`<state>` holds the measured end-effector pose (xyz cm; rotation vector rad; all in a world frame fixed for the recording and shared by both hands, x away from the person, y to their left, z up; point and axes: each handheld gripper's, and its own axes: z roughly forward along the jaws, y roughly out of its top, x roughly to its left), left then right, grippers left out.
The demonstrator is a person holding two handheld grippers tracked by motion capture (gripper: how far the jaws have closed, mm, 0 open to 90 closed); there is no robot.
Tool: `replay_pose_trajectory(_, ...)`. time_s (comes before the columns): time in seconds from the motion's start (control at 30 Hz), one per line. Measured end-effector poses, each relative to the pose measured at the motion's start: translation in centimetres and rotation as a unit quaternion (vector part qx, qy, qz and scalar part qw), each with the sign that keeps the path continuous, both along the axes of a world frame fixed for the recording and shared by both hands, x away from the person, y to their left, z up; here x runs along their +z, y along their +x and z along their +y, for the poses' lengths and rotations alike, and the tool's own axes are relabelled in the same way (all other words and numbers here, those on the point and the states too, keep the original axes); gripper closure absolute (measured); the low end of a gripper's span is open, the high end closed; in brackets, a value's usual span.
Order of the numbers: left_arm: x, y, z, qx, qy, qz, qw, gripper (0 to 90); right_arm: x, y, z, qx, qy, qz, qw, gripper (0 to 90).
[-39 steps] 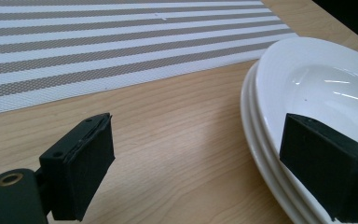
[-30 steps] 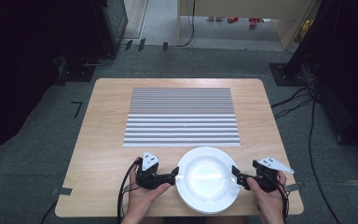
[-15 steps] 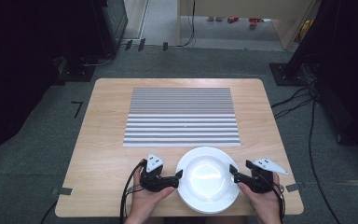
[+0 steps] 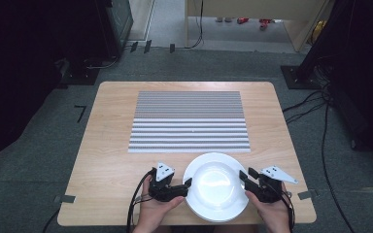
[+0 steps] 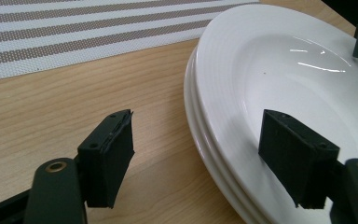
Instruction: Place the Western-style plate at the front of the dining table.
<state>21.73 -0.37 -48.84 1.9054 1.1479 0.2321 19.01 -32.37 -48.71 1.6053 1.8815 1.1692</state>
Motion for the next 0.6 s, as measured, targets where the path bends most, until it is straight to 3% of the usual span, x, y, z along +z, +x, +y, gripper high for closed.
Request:
replay_pose_trajectory(0.37, 0.01, -0.39, -0.12, -0.027, -0.019, -0.003, 0.9995, 53.4, -0.07, 0.03, -0.04, 0.001, 0.015, 0.0, 0.9999, 73.3)
replay_pose_trajectory(0.6, -0.01, -0.57, -0.18, -0.032, -0.026, -0.005, 0.9992, 59.3, -0.12, 0.18, -0.62, -0.003, 0.045, 0.008, 0.9989, 73.8)
